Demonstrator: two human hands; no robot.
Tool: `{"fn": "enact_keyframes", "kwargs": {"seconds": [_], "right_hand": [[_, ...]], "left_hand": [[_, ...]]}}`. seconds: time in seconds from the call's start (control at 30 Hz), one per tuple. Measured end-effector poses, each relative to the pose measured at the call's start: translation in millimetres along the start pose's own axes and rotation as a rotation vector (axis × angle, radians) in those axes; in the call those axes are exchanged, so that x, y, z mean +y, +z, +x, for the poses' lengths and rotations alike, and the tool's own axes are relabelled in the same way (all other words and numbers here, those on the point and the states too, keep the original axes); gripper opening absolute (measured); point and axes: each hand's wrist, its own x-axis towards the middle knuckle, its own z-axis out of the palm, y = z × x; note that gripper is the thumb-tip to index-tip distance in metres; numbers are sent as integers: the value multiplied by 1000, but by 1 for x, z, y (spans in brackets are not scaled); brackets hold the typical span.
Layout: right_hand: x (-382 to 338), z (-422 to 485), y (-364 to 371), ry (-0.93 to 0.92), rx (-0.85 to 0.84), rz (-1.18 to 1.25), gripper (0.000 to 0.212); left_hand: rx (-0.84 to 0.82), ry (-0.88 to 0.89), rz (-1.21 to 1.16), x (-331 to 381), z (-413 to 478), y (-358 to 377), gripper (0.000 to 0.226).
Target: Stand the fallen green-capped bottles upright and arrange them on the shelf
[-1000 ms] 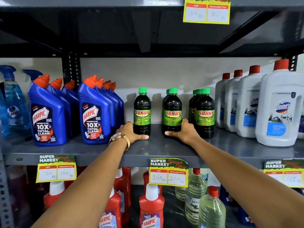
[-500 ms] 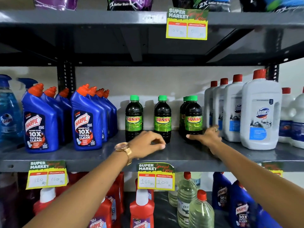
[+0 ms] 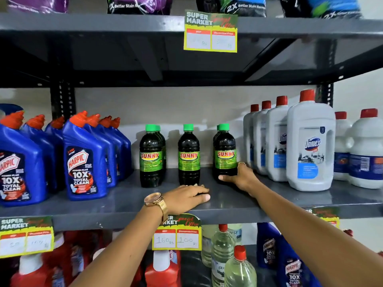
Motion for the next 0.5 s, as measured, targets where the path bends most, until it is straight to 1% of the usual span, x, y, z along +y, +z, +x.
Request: {"fn": "enact_keyframes", "kwargs": {"seconds": [0.33,0.5], "right_hand": [[-2,2,3,7,32,-39,78],[-3,1,3,16,16,-35,81]], "left_hand": [[40,-38,-17,-4,1,3,51],[34,-57,-34,-3,-2,0,50]]}}
